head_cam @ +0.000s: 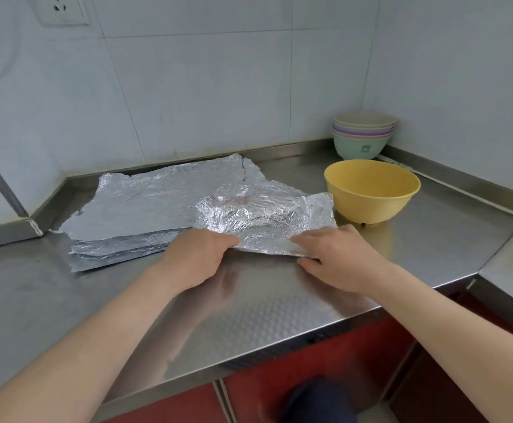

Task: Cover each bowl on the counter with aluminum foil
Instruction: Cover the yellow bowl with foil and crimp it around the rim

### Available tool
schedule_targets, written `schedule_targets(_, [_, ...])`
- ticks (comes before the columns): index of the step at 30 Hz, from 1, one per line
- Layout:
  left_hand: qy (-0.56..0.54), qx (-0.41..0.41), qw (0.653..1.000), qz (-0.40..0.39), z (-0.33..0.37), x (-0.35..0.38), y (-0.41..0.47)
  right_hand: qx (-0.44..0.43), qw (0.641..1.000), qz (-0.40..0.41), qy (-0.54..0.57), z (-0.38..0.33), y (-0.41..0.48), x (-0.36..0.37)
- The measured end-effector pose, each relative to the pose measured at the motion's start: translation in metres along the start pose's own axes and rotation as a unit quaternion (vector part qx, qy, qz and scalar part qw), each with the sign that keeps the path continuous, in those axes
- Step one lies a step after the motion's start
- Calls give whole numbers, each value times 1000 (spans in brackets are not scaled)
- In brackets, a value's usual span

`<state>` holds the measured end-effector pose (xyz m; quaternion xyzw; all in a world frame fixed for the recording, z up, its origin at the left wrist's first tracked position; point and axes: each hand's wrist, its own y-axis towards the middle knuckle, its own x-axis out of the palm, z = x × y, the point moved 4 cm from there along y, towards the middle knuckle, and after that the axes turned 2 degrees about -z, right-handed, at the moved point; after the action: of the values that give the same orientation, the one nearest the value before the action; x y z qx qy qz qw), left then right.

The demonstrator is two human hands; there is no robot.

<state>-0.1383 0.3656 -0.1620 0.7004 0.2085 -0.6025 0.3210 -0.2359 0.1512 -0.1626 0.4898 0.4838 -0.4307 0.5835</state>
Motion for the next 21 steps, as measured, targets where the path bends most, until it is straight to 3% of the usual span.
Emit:
schedule_targets(4, [-33,-20,986,163,-14,-36,-3,1,991,135,-4,20,-1,-19])
schedule_targets(7, [-57,-35,975,214,-25,-70,-7,-15,982,176,64,30,3,-45])
schedule_targets(15, [-110,-49,971,208,-34,-97,-14,-28,987,88,130,28,12,-100])
schedule_targets(18, [-121,-81,968,203,-38,-102,-11,19,955,145,259,30,9,-116])
schedule_targets(21, [-126,-123,978,109,-41,-102,-5,67,903,221,362,35,10,-127])
